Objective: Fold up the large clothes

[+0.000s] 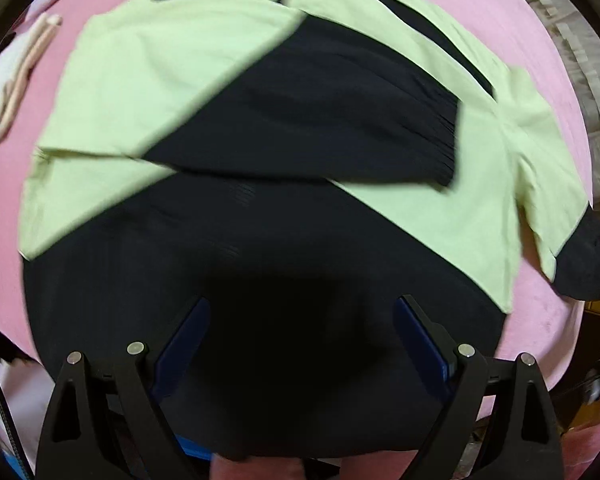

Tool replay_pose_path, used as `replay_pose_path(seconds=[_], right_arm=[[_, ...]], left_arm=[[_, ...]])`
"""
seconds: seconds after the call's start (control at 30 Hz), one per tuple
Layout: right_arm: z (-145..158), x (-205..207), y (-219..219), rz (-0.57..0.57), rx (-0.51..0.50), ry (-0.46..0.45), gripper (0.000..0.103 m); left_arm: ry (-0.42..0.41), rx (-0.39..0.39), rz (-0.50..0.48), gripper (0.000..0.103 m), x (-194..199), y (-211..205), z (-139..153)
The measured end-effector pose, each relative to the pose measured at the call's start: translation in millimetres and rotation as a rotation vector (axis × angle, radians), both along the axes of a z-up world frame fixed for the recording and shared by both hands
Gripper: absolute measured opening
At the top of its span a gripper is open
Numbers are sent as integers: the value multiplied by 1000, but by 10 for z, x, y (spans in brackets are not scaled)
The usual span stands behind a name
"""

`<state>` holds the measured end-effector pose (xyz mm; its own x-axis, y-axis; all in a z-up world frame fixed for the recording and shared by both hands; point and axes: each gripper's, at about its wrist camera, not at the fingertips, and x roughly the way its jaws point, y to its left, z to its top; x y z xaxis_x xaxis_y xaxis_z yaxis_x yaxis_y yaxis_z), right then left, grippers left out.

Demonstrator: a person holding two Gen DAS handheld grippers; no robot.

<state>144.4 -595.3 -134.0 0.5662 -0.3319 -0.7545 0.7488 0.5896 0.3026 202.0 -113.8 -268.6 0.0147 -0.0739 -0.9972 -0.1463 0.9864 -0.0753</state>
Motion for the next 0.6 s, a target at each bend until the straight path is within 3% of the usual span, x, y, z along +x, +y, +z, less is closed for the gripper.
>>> replay_pose_path(seconds=[0.13,0.33,0.5,0.6], right_arm=[[452,317,909,92,-125,-86,5],[567,880,2384,355,-214,-134,5],[132,1216,3470,612,-108,-159,5],[-316,1338,3989,741,-48,-90,5]], left_arm=[[-52,13,-42,92,164,573,135],[-122,59,-8,92,523,1475,252],[-150,0,79,92,686,1962,137],[-144,-13,94,92,692,1995,-23]])
